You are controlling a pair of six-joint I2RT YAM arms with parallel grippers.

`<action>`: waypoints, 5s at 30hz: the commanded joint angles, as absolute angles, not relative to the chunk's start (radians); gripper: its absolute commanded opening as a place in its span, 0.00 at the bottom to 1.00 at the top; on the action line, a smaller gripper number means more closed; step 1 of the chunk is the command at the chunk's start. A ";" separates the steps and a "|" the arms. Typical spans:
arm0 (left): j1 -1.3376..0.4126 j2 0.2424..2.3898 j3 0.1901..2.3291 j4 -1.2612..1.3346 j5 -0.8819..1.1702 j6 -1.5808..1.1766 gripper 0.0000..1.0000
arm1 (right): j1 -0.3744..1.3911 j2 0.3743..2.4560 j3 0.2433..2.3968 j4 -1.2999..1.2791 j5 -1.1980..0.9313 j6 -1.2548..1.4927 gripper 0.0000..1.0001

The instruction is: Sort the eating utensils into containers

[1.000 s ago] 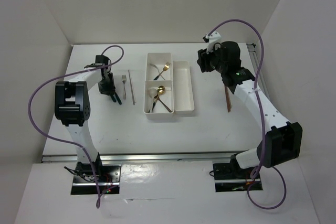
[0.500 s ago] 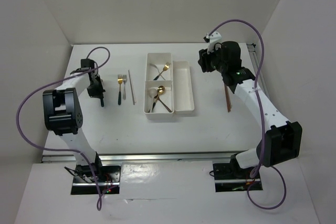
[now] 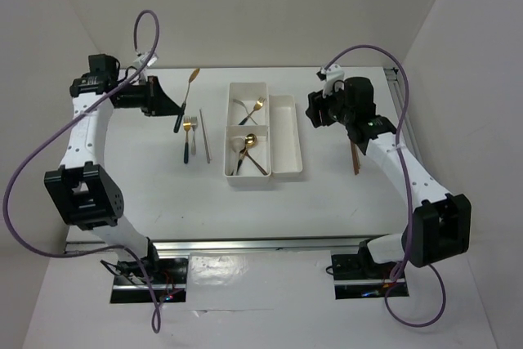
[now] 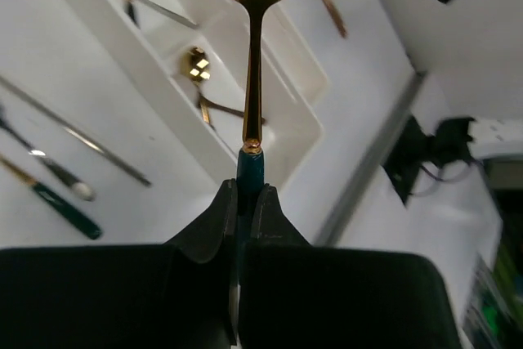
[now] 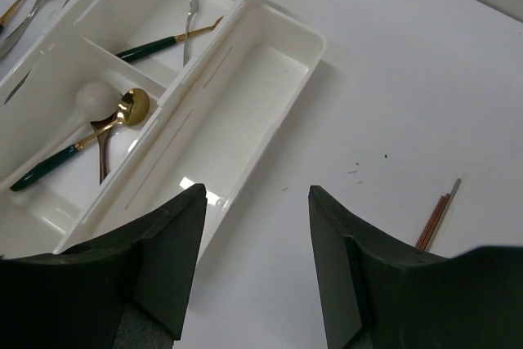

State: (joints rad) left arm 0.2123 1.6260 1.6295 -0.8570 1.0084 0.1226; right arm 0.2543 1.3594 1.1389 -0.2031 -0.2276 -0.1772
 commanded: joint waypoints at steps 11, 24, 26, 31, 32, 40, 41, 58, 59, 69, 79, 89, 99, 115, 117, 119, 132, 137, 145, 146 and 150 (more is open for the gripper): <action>-0.096 1.568 1.499 -0.873 0.936 0.207 0.00 | 0.209 1.258 1.103 -0.212 -0.255 -0.163 0.61; -0.370 1.541 1.284 -0.395 0.171 -0.100 0.00 | 0.199 1.227 1.103 -0.239 -0.236 -0.134 0.61; -0.391 1.557 1.273 -0.371 0.118 -0.114 0.00 | 0.199 1.227 1.094 -0.248 -0.236 -0.133 0.61; -0.455 1.612 1.301 -0.351 0.146 -0.155 0.00 | 0.190 1.218 1.074 -0.249 -0.227 -0.133 0.61; -0.466 1.612 1.301 -0.351 0.146 -0.155 0.00 | 0.190 1.209 1.074 -0.249 -0.227 -0.133 0.61; -0.488 1.634 1.249 -0.302 0.170 -0.175 0.00 | 0.172 1.200 1.065 -0.249 -0.227 -0.133 0.61; -0.488 1.643 1.237 -0.302 0.170 -0.175 0.00 | 0.172 1.200 1.065 -0.249 -0.227 -0.133 0.61; -0.506 1.611 1.183 -0.339 0.129 -0.133 0.53 | 0.172 1.227 1.074 -0.258 -0.209 -0.152 0.74; -0.506 1.600 1.196 -0.363 0.114 -0.143 0.56 | 0.172 1.236 1.074 -0.249 -0.209 -0.152 0.74; -0.366 1.430 1.252 -0.466 -0.146 -0.167 0.58 | 0.172 1.255 1.074 -0.230 -0.229 -0.152 0.74; -0.157 1.538 1.126 -0.446 -0.172 -0.201 0.36 | 0.172 1.255 1.074 -0.230 -0.238 -0.152 0.73; -0.123 1.726 1.184 -0.433 -0.146 -0.213 0.35 | 0.172 1.264 1.083 -0.239 -0.247 -0.152 0.73; -0.104 1.854 1.259 -0.423 -0.084 -0.213 0.37 | 0.163 1.255 1.083 -0.249 -0.238 -0.152 0.73; -0.083 2.011 1.336 -0.413 -0.103 -0.204 0.00 | 0.153 1.273 1.083 -0.249 -0.238 -0.152 0.69; -0.057 1.991 1.357 -0.413 -0.074 -0.195 0.00 | 0.153 1.273 1.083 -0.249 -0.238 -0.152 0.67; -0.057 1.945 1.400 -0.435 -0.037 -0.186 0.00 | 0.153 1.273 1.083 -0.249 -0.238 -0.152 0.66; -0.189 2.095 2.129 -0.636 0.455 -0.003 0.00 | 0.135 1.246 1.045 -0.241 -0.238 -0.152 0.66; -0.236 2.189 2.211 -0.612 0.514 0.046 0.00 | 0.114 1.224 1.045 -0.264 -0.238 -0.141 0.66; -0.319 2.212 2.094 -0.538 0.479 0.149 0.00 | 0.104 1.186 1.045 -0.311 -0.229 -0.141 0.66; -0.328 2.223 2.094 -0.525 0.479 0.149 0.00 | 0.104 1.186 1.045 -0.321 -0.219 -0.141 0.66; -0.328 2.223 2.014 -0.502 0.468 0.160 0.00 | 0.104 1.175 1.035 -0.330 -0.219 -0.141 0.66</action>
State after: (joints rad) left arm -0.3347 2.2414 2.0327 -0.5663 0.4507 0.1135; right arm 0.1131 1.2106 1.0435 -0.3038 -0.2314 -0.1467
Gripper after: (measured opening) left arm 0.056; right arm 0.662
